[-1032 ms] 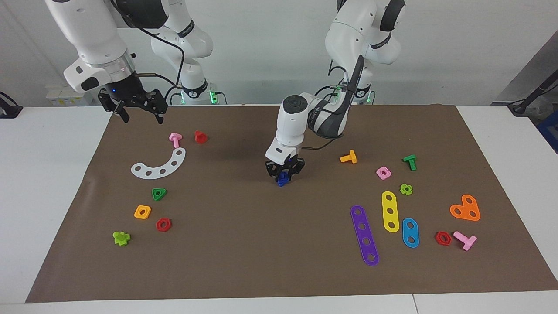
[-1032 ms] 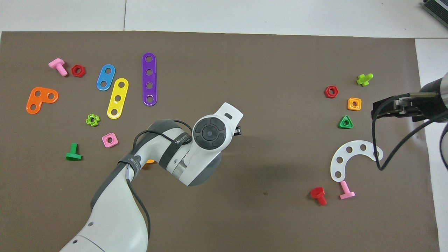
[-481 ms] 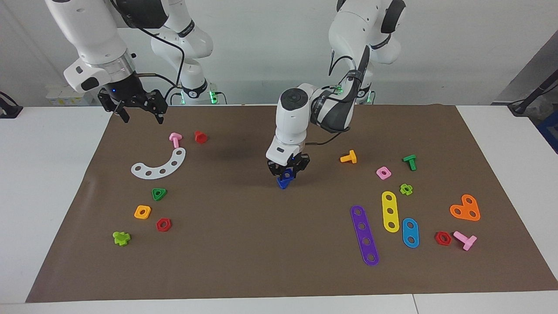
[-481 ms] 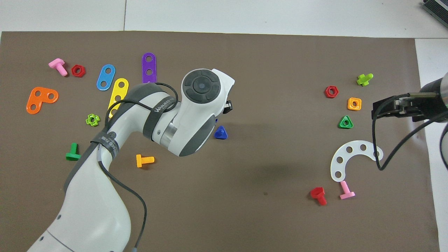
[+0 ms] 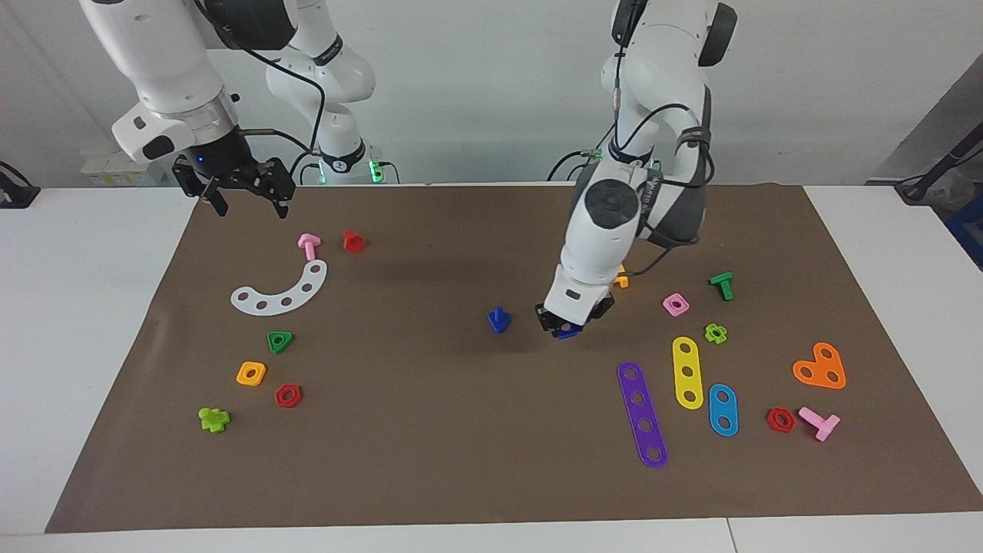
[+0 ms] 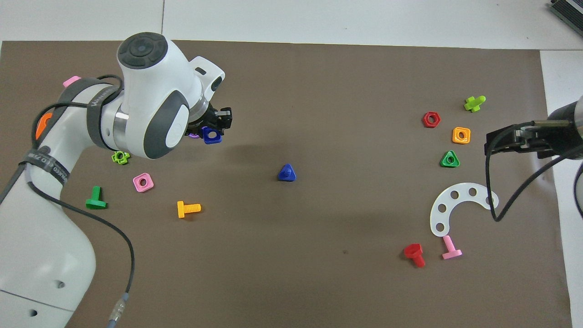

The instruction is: Unscrew and place screws in storage area

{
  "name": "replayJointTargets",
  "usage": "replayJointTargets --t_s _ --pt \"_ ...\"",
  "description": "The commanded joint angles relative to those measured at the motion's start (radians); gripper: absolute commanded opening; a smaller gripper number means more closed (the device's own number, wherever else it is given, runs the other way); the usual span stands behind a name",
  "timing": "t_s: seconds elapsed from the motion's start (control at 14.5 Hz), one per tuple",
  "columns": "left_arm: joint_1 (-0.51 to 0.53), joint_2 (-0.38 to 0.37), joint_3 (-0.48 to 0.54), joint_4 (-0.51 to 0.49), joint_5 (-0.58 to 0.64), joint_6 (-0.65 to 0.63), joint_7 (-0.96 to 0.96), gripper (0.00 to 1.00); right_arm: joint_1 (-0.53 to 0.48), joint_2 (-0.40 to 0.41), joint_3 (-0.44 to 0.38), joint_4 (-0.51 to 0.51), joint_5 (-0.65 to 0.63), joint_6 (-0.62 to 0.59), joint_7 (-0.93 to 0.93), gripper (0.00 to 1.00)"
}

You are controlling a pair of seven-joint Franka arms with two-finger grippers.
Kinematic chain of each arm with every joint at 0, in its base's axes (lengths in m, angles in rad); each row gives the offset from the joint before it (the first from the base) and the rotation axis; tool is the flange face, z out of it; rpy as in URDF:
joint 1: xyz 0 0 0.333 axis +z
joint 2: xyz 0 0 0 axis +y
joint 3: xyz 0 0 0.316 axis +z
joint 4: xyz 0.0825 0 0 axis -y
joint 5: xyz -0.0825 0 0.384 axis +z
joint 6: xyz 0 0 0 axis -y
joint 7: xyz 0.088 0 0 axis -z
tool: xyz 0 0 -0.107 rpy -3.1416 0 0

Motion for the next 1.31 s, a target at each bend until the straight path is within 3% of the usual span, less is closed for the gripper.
replayJointTargets --t_s 0.0,0.21,0.41,0.62,0.69,0.83,1.03,1.24 --pt "0.049 -0.071 -0.007 -0.139 -0.022 0.024 0.148 0.26 -0.003 -0.024 0.018 -0.030 0.019 0.009 -0.023 0.99" --pt "0.058 -0.115 -0.004 -0.278 -0.022 0.123 0.228 0.26 0.069 -0.024 0.019 -0.052 0.014 0.087 0.025 0.96" --pt "0.057 -0.160 -0.003 -0.447 -0.022 0.309 0.297 0.30 0.173 -0.012 0.019 -0.101 0.015 0.185 0.173 0.96" --pt "0.057 -0.166 -0.001 -0.458 -0.022 0.314 0.340 0.34 0.291 0.060 0.019 -0.099 0.008 0.269 0.336 0.96" --pt "0.058 -0.166 0.001 -0.458 -0.022 0.314 0.358 0.38 0.326 0.094 0.019 -0.092 0.002 0.300 0.383 0.96" --pt "0.060 -0.165 0.002 -0.452 -0.017 0.316 0.371 1.00 0.394 0.161 0.019 -0.077 -0.004 0.355 0.481 0.96" --pt "0.064 -0.162 0.007 -0.441 -0.010 0.316 0.375 1.00 0.472 0.269 0.019 -0.046 -0.035 0.421 0.598 0.96" --pt "0.127 -0.161 0.005 -0.345 -0.008 0.216 0.389 1.00 0.527 0.356 0.019 -0.024 -0.037 0.504 0.658 0.94"
